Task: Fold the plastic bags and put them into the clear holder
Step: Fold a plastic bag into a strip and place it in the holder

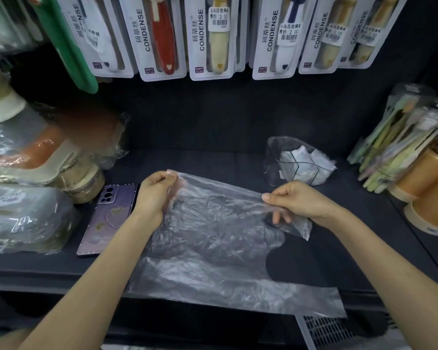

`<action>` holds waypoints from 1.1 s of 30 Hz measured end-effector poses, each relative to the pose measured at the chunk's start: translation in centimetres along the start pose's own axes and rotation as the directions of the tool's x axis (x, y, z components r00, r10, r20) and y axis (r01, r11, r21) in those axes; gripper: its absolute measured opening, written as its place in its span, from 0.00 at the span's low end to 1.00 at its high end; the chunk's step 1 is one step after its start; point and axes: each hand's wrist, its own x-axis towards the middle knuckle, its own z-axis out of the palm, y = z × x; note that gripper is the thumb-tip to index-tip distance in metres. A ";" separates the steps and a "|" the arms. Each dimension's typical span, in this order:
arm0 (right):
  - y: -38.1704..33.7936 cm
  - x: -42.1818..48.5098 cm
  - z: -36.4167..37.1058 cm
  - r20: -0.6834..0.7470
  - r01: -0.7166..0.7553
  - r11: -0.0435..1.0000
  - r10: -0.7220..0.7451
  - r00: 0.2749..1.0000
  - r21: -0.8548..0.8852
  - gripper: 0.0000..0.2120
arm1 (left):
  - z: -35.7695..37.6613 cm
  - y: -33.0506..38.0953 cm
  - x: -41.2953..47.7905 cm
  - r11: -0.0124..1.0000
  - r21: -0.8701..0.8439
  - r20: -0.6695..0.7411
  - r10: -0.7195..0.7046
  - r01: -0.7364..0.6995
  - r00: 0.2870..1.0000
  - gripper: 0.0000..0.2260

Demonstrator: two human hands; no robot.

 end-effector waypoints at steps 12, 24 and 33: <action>1.2 -0.7 -2.2 -0.162 -0.076 0.925 0.016 0.987 -0.372 0.16 | 0.1 -0.5 -0.4 0.853 0.477 0.003 0.237 -0.210 0.972 0.07; -0.1 -2.7 -0.8 -0.419 -0.046 0.712 -0.359 0.834 -0.700 0.11 | -1.4 -1.5 -1.6 -0.008 0.722 0.587 0.537 -0.692 0.606 0.22; -0.6 0.6 9.9 -0.036 0.084 0.572 -0.195 0.980 -0.816 0.32 | 0.5 -4.1 -3.2 -0.049 0.838 0.546 0.090 -0.544 0.833 0.34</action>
